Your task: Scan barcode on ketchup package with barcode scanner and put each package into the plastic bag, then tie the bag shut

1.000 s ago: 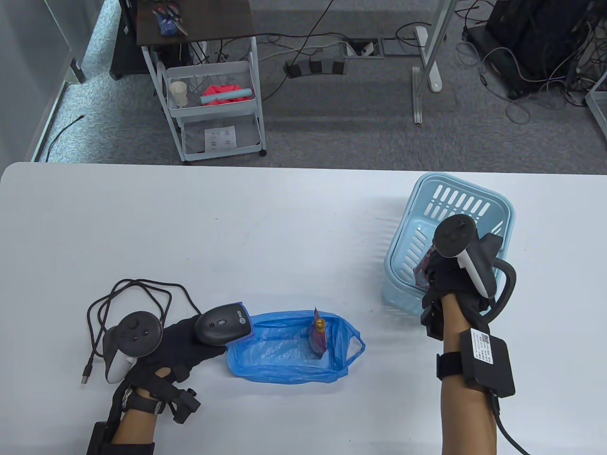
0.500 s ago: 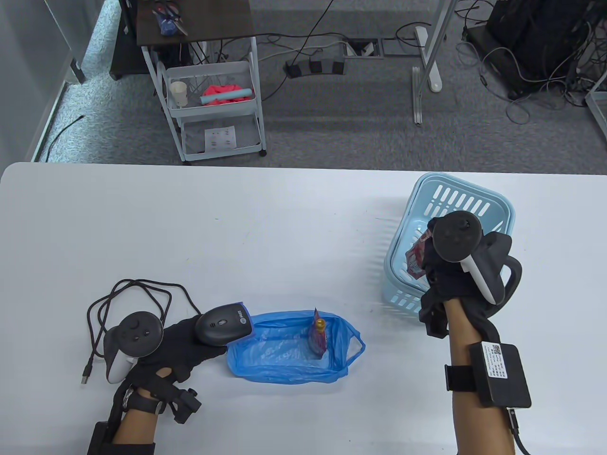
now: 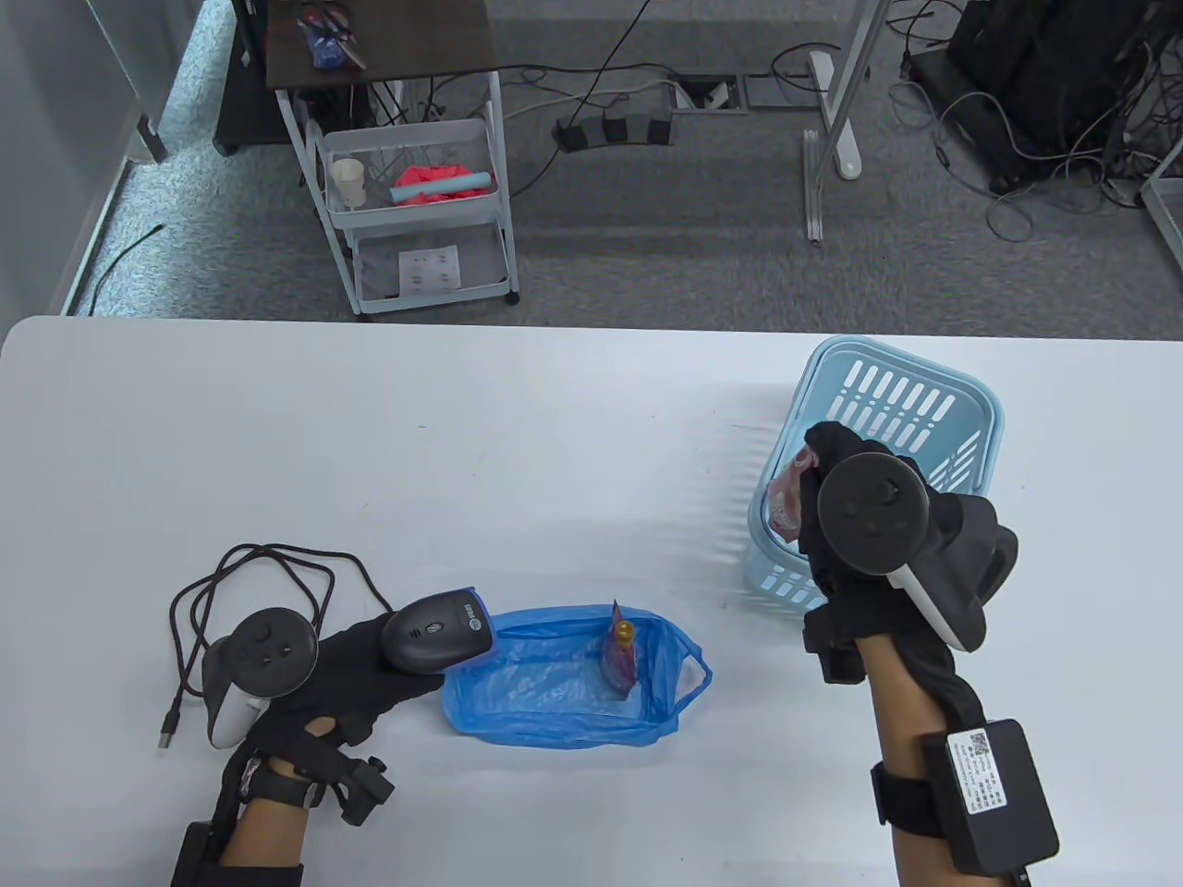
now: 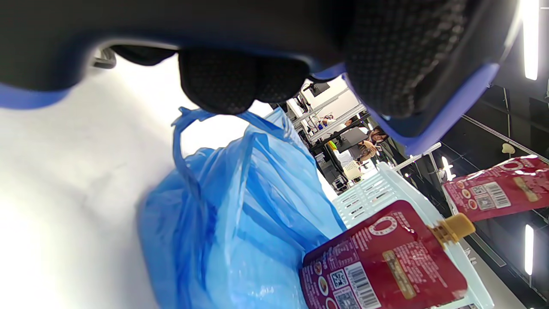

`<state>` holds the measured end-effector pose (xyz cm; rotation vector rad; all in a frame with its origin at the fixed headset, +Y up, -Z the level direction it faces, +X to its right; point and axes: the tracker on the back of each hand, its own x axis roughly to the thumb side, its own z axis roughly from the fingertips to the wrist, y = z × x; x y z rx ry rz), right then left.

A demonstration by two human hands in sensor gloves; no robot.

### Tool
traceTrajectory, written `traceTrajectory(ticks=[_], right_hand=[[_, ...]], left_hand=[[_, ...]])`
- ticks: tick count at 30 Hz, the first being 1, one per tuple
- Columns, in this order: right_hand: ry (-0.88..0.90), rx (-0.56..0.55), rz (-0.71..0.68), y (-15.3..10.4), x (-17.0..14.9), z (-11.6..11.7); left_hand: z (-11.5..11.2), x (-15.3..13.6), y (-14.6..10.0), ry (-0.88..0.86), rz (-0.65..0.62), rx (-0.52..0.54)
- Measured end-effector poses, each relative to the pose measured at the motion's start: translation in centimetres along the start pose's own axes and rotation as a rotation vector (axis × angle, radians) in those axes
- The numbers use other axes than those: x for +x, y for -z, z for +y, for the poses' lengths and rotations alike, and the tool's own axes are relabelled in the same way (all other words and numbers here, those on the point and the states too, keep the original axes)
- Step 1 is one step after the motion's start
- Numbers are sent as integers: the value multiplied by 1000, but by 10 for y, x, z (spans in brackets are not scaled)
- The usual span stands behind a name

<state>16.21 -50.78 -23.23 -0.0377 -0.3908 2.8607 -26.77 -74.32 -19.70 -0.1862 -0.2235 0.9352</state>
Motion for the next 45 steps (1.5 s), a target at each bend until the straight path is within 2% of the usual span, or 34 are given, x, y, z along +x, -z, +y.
traceTrajectory(ticks=[5,11,22,37,45], right_hand=[[25,10,-92,-6,24,0],[47,53,-202,-13,55,11],[98,176,-351,-22,101,49],[61,301,-460,-42,132,97],[64,334,-483,-46,141,112]], left_hand=[[2,-1,-1,-6,3,8],[2,-1,-1,-6,5,11],[7,-3,-3,-21,5,36],[3,1,-1,-65,-51,-11],[-1,5,-1,-16,-61,-25]])
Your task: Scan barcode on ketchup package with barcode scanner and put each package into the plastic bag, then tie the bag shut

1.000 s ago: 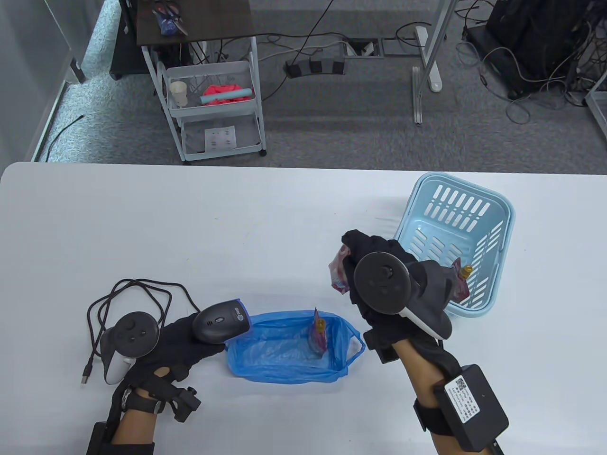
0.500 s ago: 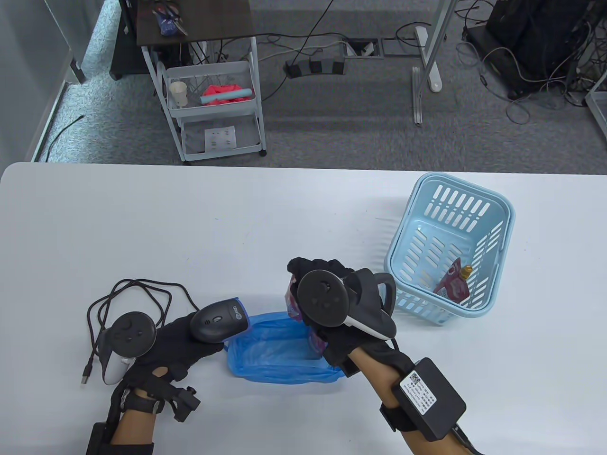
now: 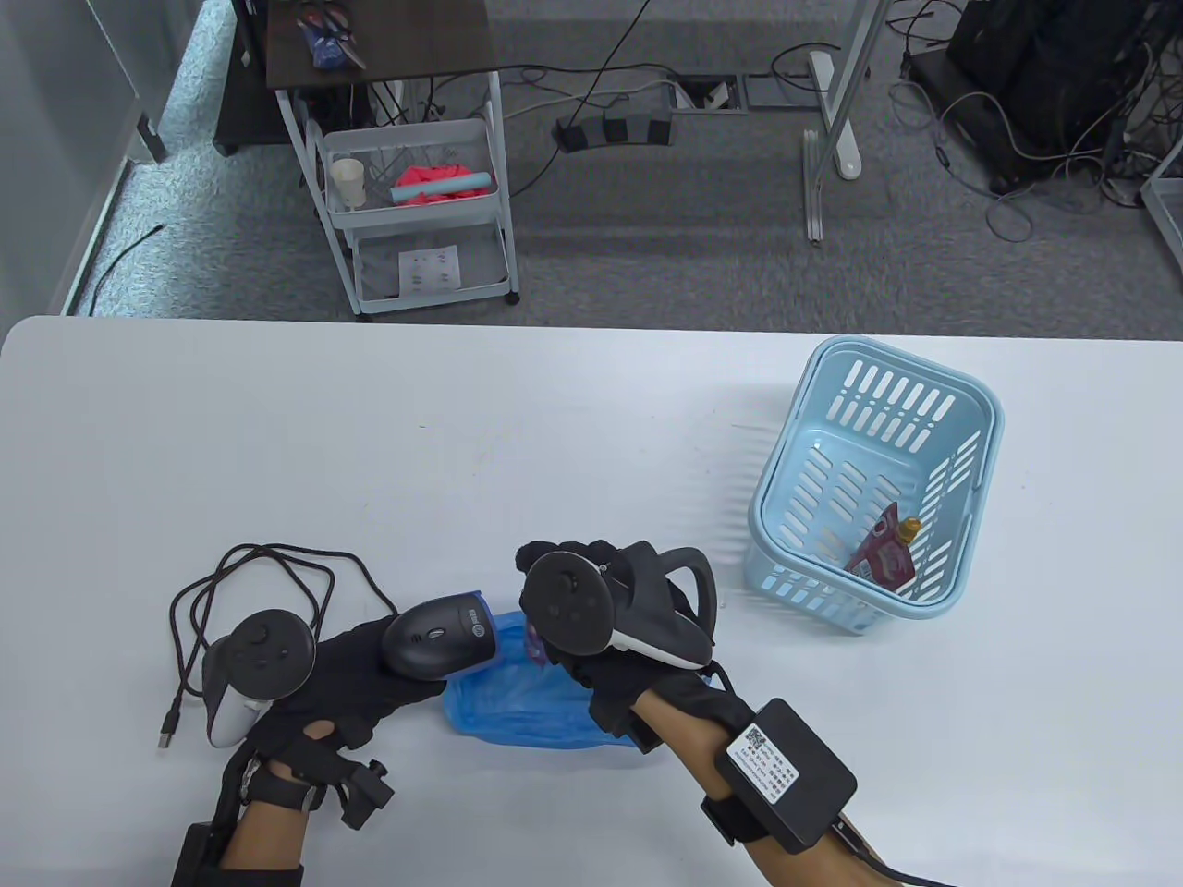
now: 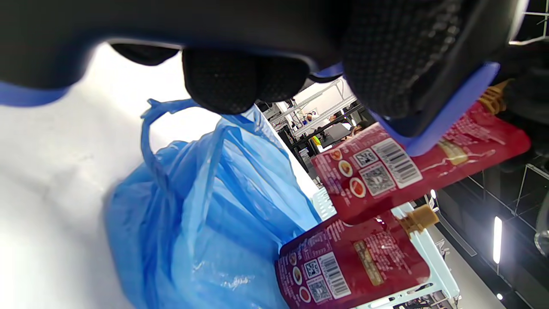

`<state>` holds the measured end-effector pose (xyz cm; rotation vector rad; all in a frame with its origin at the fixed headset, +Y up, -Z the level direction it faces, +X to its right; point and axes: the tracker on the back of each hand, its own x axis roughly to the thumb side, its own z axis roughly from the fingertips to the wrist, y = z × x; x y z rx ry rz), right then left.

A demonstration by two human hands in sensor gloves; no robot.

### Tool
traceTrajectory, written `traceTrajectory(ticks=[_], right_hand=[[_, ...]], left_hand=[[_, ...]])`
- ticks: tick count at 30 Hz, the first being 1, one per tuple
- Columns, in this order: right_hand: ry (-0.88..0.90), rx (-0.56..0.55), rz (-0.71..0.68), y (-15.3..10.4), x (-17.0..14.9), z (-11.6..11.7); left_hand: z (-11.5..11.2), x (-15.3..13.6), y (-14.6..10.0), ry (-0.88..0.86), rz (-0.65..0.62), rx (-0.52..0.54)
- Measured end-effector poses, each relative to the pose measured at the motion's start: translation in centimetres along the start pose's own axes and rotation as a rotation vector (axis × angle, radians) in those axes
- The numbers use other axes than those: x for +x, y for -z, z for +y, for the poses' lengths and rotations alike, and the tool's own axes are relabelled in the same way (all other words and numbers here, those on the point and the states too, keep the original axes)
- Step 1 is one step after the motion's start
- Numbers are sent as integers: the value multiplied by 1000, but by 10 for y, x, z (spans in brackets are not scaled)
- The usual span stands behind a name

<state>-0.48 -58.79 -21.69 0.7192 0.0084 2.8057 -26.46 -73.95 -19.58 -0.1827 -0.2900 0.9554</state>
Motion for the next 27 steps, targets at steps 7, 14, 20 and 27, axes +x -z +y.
traceTrajectory(ticks=[7,14,20,27], right_hand=[[5,3,-7,1,2,2],[6,7,-8,0,2,2],[5,13,-10,0,3,3],[-3,20,-12,-3,3,3]], left_hand=[[-7,4,2,39,-15,-47],[-11,5,4,63,-10,-64],[-12,5,4,67,-18,-64],[-10,5,3,51,-17,-38]])
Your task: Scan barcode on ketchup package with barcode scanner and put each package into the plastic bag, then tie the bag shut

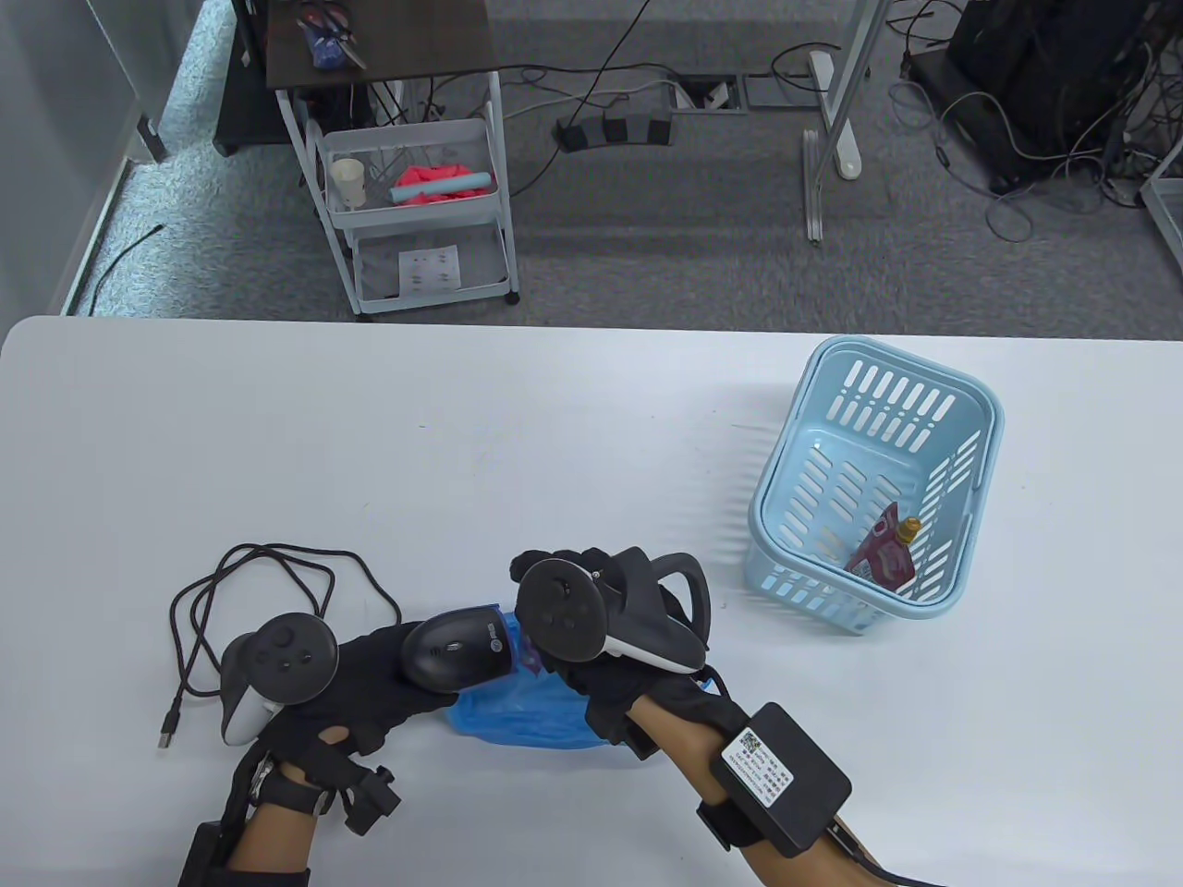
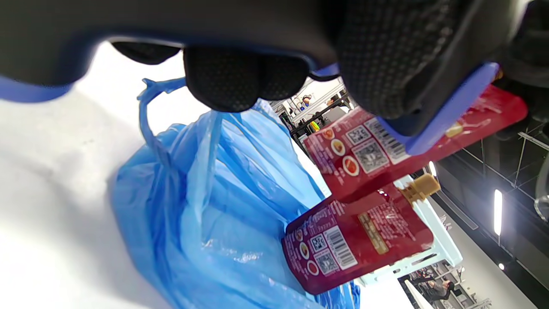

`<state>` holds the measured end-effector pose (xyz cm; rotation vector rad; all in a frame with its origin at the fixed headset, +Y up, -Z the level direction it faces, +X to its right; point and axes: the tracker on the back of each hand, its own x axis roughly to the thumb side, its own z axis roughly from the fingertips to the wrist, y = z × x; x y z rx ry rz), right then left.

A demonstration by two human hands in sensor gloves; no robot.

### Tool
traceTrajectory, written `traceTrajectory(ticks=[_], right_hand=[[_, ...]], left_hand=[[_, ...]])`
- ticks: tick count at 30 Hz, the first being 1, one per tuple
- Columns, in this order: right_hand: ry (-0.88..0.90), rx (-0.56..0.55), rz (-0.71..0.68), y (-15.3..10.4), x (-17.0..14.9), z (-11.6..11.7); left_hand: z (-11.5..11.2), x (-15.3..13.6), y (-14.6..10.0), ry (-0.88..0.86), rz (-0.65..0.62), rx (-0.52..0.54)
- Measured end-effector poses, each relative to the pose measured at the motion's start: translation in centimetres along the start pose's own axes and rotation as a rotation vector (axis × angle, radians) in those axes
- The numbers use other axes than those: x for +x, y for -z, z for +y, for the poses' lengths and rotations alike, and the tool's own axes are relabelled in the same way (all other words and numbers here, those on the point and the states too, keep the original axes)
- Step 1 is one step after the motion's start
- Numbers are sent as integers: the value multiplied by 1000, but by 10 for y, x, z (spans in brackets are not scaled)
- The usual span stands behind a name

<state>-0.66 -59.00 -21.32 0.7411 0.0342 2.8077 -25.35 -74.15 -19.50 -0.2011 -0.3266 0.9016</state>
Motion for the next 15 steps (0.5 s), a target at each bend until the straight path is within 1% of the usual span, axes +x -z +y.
traceTrajectory(ticks=[8,15], right_hand=[[-21,24,-9,-9,0,2],[-75,85,-4,-10,-1,16]], left_hand=[[5,-4,-2,-12,21,39],[7,-4,-3,-13,28,53]])
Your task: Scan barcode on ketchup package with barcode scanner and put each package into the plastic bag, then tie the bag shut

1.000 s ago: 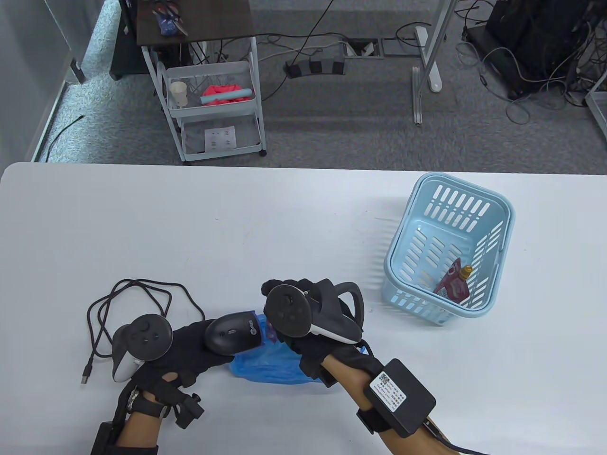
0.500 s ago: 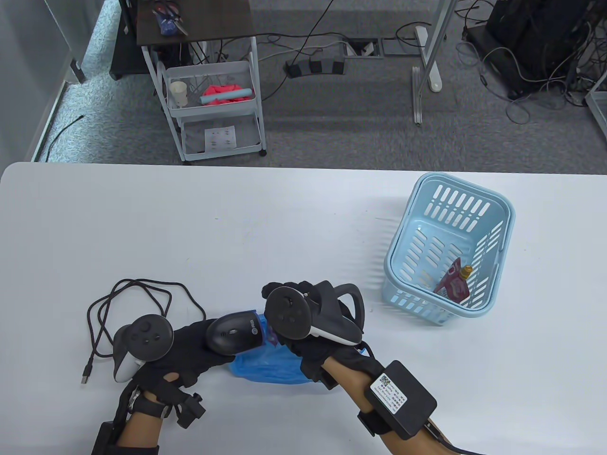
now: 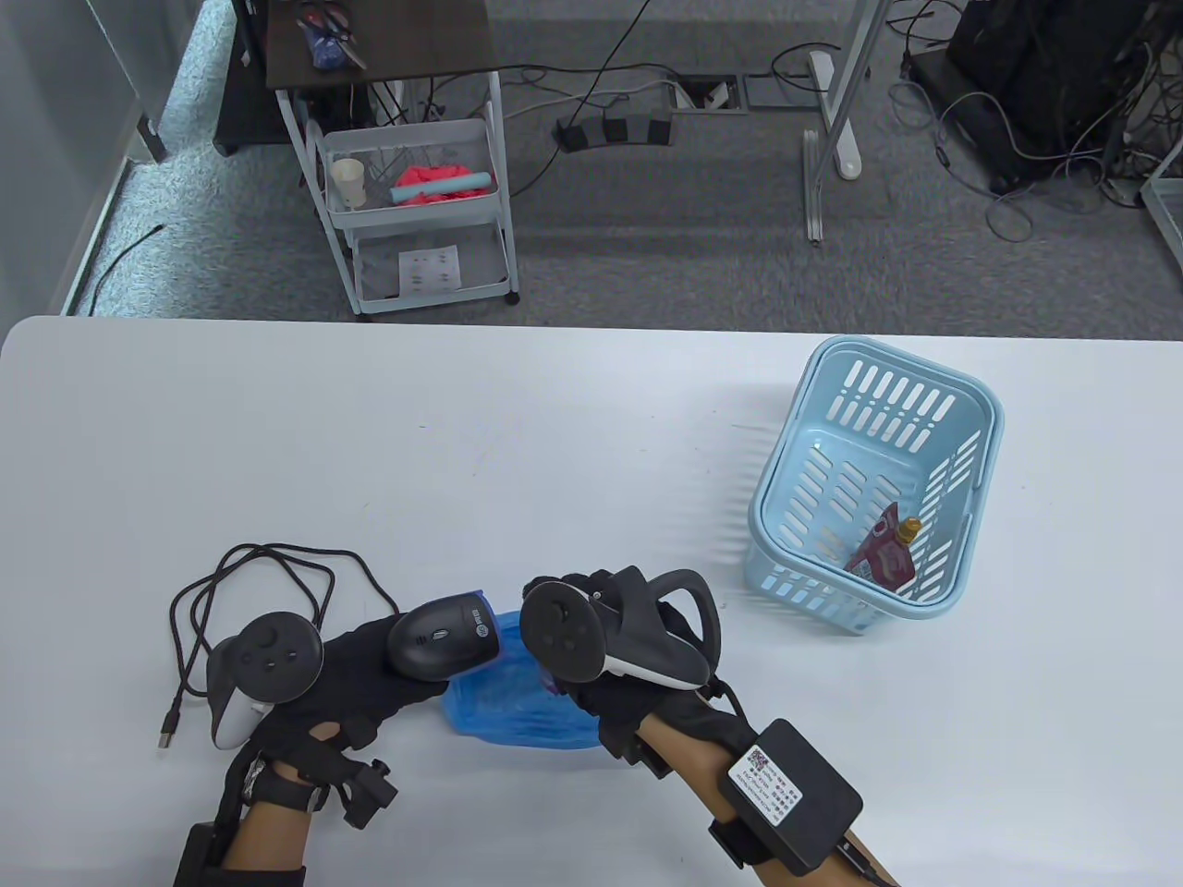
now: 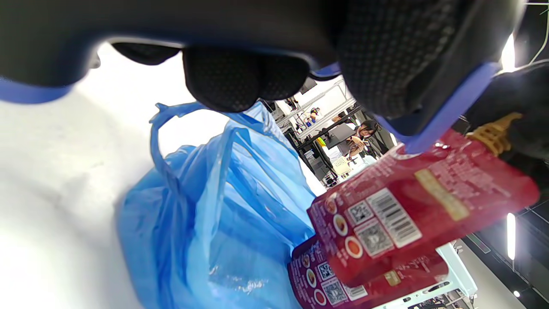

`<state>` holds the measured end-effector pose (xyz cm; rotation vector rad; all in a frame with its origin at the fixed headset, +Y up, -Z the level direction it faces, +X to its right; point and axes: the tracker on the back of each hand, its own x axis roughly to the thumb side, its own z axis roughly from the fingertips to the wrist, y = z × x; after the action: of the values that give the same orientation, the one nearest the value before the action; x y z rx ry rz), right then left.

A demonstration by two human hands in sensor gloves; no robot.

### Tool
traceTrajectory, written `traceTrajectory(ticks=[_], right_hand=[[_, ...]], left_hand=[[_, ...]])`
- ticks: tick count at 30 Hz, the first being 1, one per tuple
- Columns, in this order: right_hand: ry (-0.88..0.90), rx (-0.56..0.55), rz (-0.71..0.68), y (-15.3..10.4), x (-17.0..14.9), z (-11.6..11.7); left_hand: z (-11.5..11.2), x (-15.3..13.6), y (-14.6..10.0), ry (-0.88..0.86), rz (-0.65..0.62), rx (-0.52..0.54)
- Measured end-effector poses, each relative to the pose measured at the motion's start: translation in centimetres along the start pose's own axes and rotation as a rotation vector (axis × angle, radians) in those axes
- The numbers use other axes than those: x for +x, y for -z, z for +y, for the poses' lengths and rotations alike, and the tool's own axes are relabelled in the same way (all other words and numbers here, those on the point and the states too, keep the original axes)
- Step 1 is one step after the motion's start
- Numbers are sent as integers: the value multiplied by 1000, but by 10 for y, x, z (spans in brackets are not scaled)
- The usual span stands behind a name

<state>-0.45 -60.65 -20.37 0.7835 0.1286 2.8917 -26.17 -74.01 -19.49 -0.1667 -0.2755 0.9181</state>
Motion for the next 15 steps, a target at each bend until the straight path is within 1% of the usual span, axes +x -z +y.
traceTrajectory(ticks=[7,15], right_hand=[[-104,46,18,6,3,14],[-164,90,40,11,3,26]], left_hand=[[1,0,0,-4,2,2],[1,0,0,-9,4,-2]])
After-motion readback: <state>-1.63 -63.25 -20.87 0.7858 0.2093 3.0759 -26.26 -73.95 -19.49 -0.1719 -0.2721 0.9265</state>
